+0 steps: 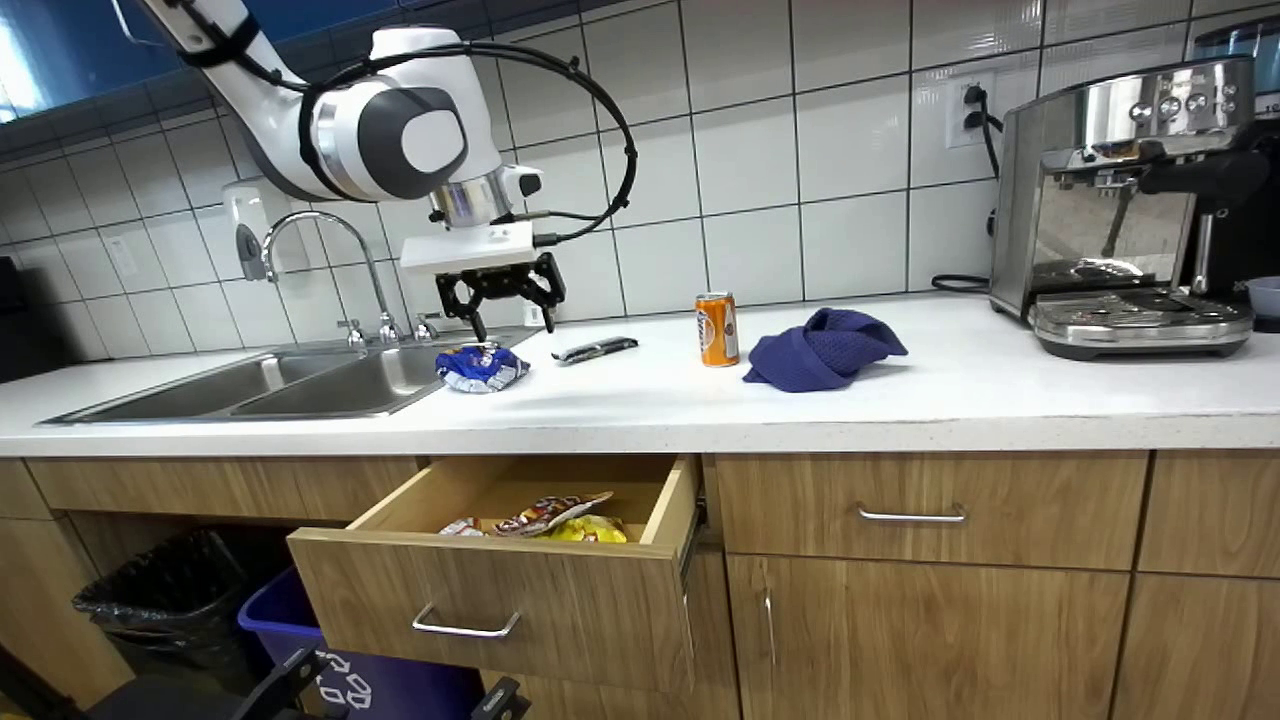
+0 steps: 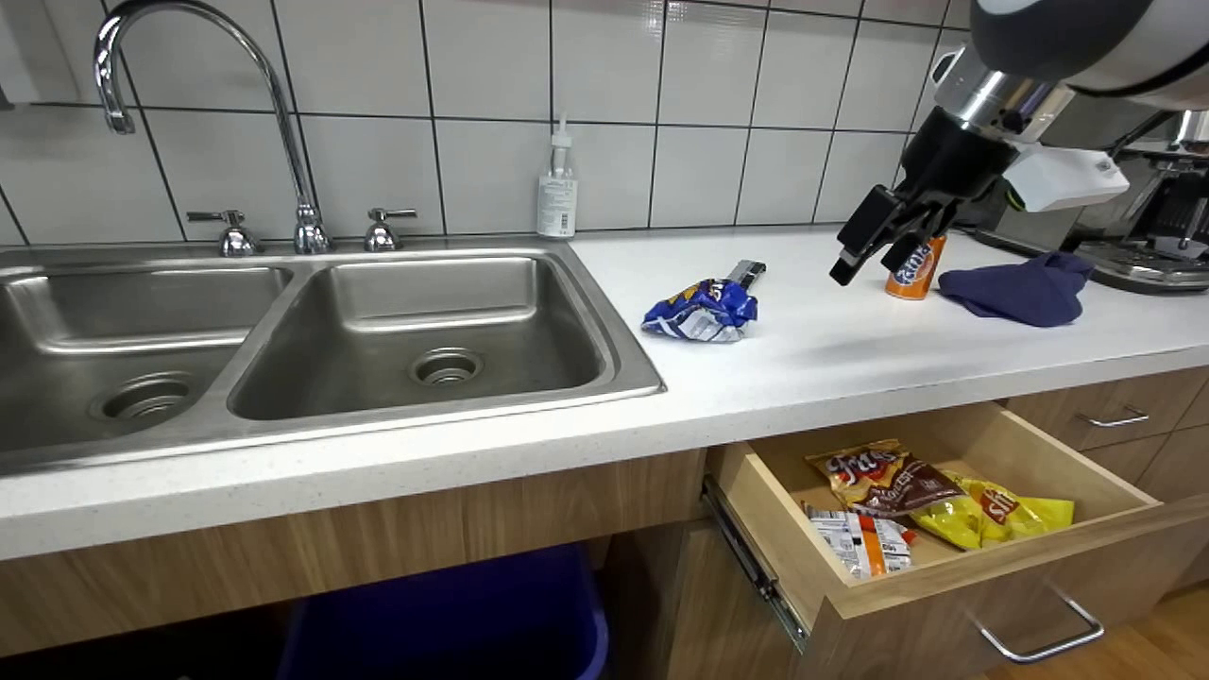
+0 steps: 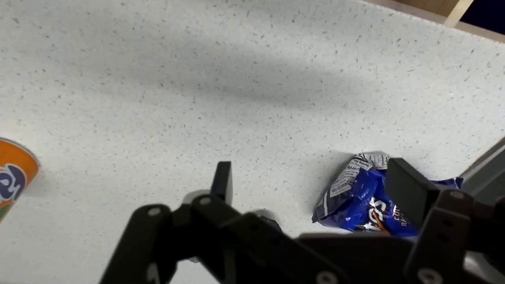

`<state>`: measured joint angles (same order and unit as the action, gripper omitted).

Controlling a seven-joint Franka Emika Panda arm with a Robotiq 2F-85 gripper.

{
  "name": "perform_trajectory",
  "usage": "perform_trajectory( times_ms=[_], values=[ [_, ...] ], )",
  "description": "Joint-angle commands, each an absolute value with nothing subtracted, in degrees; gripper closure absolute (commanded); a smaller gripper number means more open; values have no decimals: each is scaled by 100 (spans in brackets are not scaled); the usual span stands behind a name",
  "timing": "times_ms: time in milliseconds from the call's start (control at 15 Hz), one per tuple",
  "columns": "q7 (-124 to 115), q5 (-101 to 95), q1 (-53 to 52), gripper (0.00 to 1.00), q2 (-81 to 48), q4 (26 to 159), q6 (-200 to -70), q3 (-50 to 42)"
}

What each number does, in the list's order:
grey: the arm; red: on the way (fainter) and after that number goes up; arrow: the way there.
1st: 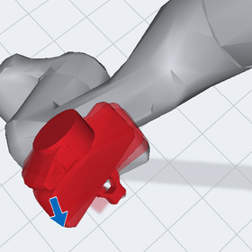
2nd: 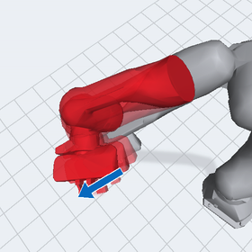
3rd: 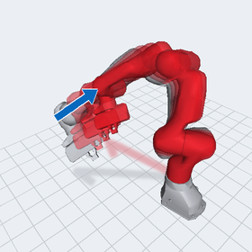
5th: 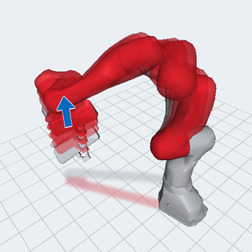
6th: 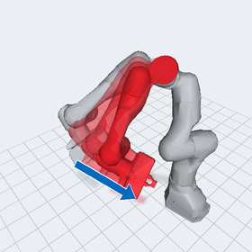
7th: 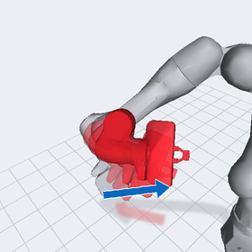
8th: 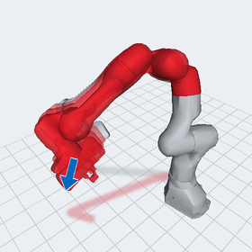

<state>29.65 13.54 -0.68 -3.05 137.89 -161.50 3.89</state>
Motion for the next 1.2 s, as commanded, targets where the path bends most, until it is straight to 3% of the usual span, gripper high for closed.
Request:
perform_trajectory(
  times_ms=[0, 1133],
  values=[
    [2930, 1325, -54, 0, -303, 13786, -16143, 406],
    [4784, 2158, -6, 0, -904, 12677, -15359, 743]
  ],
)
